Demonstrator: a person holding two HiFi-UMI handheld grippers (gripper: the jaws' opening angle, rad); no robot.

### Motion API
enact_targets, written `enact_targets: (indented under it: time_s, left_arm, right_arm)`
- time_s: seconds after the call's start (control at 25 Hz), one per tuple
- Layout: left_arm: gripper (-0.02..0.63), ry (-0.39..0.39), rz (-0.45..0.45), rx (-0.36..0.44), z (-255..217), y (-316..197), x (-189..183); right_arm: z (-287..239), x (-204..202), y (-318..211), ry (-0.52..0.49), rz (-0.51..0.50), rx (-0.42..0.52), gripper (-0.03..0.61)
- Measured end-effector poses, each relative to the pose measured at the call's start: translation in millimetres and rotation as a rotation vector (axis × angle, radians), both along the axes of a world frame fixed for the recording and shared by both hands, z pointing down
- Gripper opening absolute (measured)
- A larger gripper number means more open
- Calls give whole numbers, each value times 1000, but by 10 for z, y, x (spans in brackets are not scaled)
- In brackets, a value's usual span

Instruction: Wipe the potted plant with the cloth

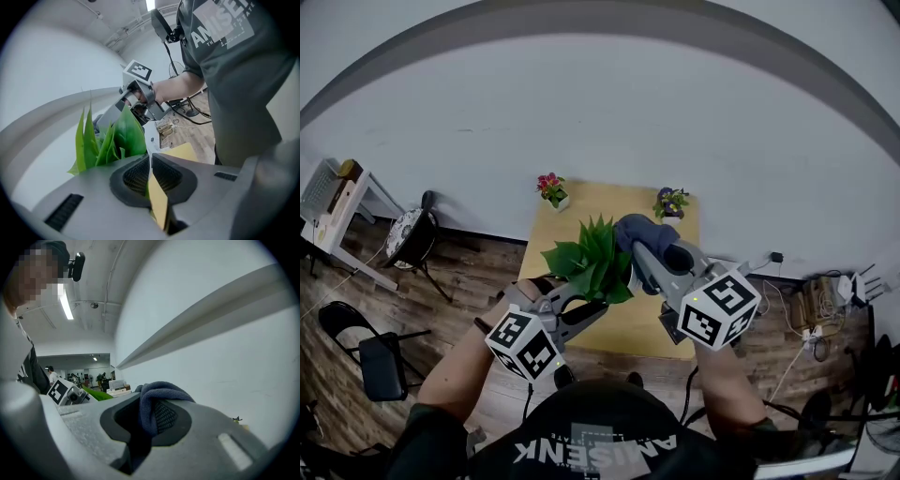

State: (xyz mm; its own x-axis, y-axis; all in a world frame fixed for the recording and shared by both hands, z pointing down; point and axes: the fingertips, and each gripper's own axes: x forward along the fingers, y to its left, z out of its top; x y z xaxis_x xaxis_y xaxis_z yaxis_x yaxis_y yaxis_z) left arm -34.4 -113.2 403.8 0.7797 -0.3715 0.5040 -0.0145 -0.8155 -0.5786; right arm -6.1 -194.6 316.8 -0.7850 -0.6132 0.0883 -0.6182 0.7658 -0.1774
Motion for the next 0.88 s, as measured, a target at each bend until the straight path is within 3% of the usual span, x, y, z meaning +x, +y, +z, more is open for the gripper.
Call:
enact_targets:
  time_s: [0.32, 0.88]
  left_arm:
    - [17, 35, -20, -2, -94, -1, -60]
    - [18, -23, 7, 16, -48, 38, -63]
  right_arm:
    - [308, 73, -53, -24, 11, -89, 43]
    - [1018, 309, -79, 3, 51, -266, 43]
